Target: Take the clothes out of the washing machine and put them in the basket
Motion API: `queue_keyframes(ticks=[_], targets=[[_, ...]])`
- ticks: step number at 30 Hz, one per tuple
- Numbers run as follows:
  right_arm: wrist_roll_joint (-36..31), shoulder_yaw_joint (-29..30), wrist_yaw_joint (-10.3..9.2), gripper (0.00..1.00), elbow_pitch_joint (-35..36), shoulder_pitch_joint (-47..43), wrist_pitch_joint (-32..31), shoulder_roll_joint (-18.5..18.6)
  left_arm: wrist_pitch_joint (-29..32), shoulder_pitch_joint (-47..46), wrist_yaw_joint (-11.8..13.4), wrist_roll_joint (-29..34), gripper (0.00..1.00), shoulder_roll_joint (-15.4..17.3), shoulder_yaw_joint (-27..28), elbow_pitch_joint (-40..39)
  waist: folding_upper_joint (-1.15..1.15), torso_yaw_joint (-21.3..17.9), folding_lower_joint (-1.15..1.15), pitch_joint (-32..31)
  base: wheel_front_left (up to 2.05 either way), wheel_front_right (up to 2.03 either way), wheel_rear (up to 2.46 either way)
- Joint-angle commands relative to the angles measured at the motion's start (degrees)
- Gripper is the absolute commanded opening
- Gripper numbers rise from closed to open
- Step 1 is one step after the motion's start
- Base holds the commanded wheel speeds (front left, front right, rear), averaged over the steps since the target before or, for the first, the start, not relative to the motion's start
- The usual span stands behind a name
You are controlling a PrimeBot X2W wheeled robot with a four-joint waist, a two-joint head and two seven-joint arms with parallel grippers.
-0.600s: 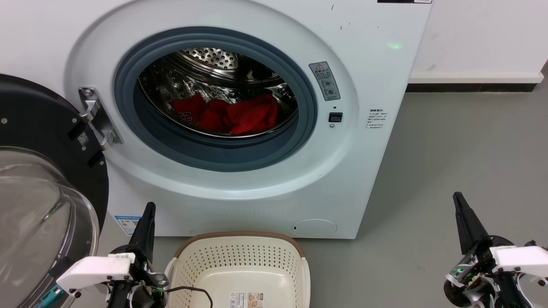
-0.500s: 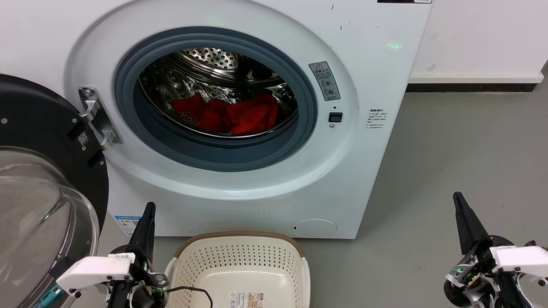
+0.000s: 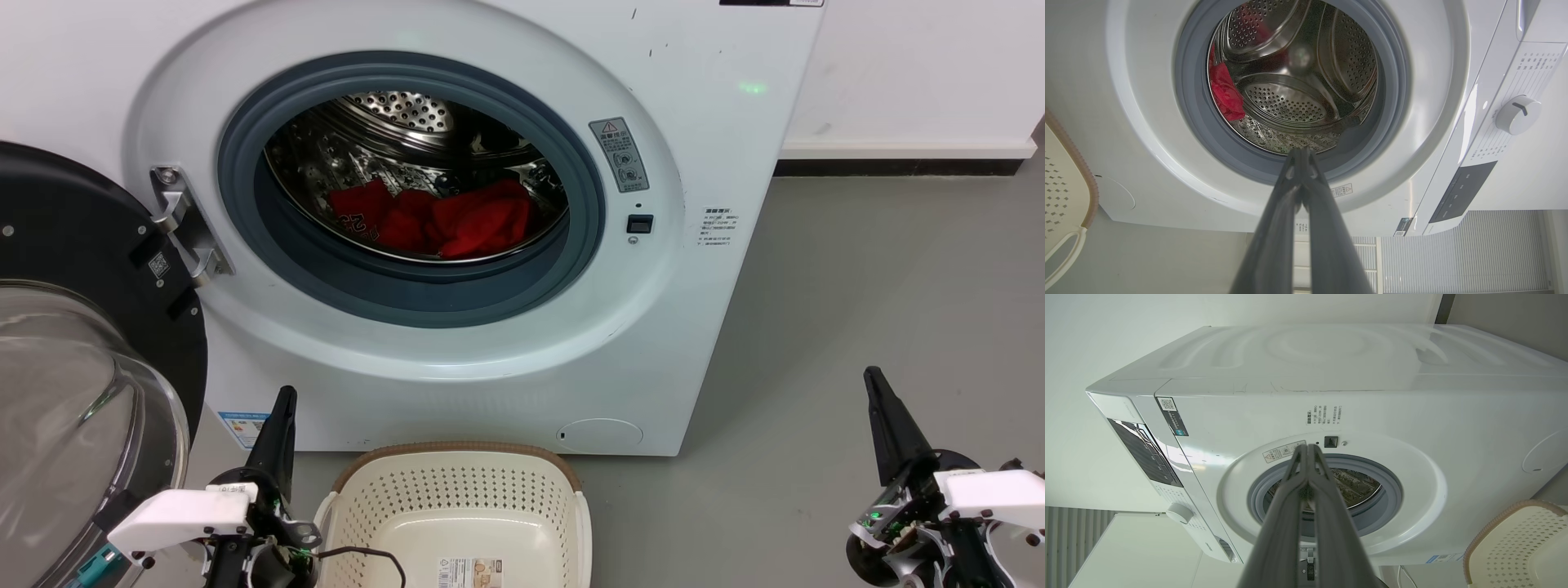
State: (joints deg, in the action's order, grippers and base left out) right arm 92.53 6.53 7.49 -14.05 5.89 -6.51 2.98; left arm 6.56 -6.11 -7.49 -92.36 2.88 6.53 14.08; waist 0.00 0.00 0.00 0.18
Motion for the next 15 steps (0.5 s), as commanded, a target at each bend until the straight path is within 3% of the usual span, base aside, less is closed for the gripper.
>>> queue_keyframes(ticks=[1,5,6,15], targets=[[-0.28,-0.03,0.00,0.00,-0.05,0.73,0.01,-0.17,0.10,-0.32,-0.10,-0.10,0.00,-0.04,0.07,-0.02,0.00,0.00,0.00,0.00,0.00,0.00,0.00],[-0.28,-0.03,0.00,0.00,-0.05,0.73,0.01,-0.17,0.10,-0.32,-0.10,-0.10,0.00,-0.04,0.07,-0.02,0.00,0.00,0.00,0.00,0.00,0.00,0.00],[0.00,0.00,0.00,1.00,0.00,0.00,0.00,0.00,0.00,0.00,0.00,0.00,1.00,0.00,0.00,0.00,0.00,0.00,0.00,0.00,0.00,0.00,0.00],[-1.03,-1.06,0.00,1.00,1.55,-1.24,2.78,-0.02,-2.80,-0.75,0.00,2.18,1.00,-0.02,-2.77,-0.42,0.00,0.03,0.00,-0.02,0.00,0.00,0.00]])
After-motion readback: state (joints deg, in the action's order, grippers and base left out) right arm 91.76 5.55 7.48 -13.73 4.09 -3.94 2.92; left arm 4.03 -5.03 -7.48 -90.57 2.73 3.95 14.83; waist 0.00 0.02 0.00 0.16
